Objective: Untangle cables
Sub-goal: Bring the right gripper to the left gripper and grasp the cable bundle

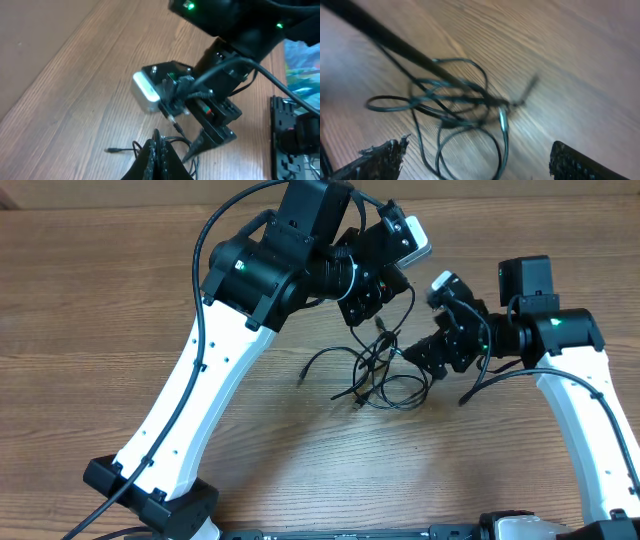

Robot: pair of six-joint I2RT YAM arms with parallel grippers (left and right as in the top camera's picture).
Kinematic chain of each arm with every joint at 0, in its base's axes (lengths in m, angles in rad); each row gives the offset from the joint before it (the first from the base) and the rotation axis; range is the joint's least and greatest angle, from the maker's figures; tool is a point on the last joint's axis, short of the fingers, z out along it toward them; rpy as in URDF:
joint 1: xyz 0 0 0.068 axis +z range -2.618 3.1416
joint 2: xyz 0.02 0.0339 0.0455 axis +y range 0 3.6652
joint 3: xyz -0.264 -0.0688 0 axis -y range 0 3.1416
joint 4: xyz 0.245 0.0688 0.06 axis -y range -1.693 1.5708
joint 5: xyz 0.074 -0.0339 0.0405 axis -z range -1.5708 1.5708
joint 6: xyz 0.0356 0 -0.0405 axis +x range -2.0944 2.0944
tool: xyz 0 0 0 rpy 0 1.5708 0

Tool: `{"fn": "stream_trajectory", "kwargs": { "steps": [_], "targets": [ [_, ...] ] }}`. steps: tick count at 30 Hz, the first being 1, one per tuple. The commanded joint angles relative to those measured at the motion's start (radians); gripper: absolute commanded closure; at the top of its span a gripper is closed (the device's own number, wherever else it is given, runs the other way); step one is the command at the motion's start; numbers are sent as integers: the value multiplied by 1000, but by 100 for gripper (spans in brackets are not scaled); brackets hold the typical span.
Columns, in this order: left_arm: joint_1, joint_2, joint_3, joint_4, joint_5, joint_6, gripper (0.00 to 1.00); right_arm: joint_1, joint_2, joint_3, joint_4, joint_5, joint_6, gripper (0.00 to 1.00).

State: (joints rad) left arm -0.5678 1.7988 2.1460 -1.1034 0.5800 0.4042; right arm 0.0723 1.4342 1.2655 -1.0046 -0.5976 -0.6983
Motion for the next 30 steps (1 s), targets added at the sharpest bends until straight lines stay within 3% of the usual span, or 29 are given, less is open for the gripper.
{"fn": "stream_trajectory", "kwargs": {
  "steps": [1, 13, 20, 30],
  "targets": [
    [0, -17, 11, 4, 78, 38, 96, -1, 19, -2, 8, -115, -198, 7],
    [0, -54, 11, 7, 104, 72, 96, 2, 144, -2, 8, -251, -409, 5],
    [0, -54, 11, 7, 105, 71, 96, 39, 286, -3, 84, -278, -444, 4],
    [-2, -54, 11, 11, 140, 71, 96, 40, 357, -2, 178, -444, -489, 7]
  ]
}}
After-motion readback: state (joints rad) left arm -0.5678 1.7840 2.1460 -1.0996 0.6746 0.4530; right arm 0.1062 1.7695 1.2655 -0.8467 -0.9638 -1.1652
